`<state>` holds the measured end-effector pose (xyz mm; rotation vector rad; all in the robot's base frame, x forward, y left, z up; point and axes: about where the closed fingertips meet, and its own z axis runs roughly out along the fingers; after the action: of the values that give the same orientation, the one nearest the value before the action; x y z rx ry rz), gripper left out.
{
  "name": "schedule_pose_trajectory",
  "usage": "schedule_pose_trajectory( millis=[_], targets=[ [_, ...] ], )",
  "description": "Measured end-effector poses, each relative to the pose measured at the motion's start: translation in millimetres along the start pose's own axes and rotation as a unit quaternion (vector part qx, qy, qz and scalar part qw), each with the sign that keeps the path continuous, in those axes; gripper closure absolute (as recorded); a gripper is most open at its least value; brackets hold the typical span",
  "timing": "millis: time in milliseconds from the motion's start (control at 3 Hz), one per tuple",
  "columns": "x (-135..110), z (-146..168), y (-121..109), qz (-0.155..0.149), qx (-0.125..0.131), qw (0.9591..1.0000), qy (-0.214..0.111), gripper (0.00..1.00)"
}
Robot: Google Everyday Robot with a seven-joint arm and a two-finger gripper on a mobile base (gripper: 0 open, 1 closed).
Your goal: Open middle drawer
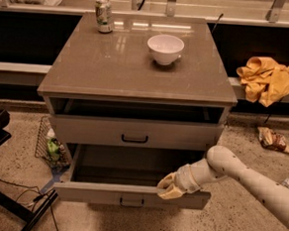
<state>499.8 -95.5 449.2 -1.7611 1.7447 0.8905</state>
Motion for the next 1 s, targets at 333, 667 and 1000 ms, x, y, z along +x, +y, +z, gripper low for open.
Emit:
schedule_pose_trajectory(
  millis=[333,667,1000],
  targets=[
    [-0.4,3.0,1.2,0.000,-0.003,1.0000,-0.001,0.75],
    [-0.6,4.8,1.9,0.000,-0.005,1.0000,-0.001,0.52],
    [-1.0,7.8,3.1,-0.001,-0.008,1.0000,-0.002,0.21]
  ],
)
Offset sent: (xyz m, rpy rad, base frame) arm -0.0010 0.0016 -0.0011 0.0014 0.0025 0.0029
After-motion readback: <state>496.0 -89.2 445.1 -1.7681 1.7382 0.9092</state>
